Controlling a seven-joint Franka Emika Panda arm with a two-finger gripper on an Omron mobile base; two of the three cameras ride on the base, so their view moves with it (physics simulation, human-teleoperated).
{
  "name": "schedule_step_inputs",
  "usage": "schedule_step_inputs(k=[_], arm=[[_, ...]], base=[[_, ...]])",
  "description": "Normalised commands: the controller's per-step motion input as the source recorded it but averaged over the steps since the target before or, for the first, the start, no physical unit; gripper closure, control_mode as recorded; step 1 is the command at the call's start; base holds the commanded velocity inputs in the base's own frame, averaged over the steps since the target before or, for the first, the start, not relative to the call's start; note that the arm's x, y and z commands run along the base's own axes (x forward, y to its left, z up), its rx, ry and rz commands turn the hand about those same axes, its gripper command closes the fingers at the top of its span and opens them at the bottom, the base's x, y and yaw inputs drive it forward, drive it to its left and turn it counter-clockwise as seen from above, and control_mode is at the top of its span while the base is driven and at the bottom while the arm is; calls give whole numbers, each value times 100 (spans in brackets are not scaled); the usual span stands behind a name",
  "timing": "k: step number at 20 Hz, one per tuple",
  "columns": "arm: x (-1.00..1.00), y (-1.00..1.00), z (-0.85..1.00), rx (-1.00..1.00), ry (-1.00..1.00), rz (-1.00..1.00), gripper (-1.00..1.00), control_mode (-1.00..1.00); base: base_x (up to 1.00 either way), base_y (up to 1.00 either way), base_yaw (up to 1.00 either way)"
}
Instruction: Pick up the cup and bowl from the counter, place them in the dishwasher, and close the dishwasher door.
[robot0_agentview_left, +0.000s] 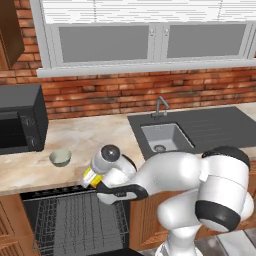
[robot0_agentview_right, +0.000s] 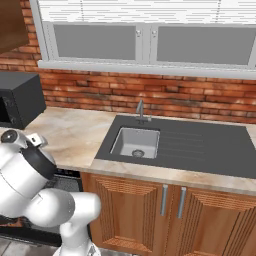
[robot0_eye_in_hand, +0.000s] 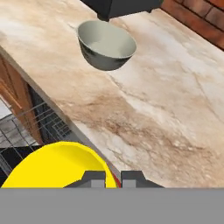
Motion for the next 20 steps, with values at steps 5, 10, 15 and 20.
schedule_step_inputs(k=[5,10,15,20], arm=[[-31,47,-5,-28,-14,15,100,-100],[-25,24,-21,-20,-17,12,100,-100],[-5,6,-57,-2,-10,6,100,-100],[0,3,-62,0,-5,5,100,-100]], base=[[0,0,0],[0,0,0],[0,0,0],[0,0,0]])
